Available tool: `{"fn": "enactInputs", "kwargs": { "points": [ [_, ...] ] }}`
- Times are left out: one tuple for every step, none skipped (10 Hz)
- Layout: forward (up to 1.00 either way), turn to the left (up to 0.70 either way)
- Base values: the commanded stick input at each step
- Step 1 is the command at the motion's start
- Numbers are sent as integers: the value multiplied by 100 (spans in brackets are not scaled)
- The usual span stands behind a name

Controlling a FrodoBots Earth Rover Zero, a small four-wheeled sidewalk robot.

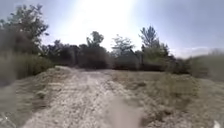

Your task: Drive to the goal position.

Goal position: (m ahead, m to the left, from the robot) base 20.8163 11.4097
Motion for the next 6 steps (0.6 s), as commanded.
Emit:
{"fn": "enactInputs", "kwargs": {
  "points": [
    [70,35],
    [70,35],
    [70,35],
    [70,8],
    [70,0],
    [70,0]
  ]
}}
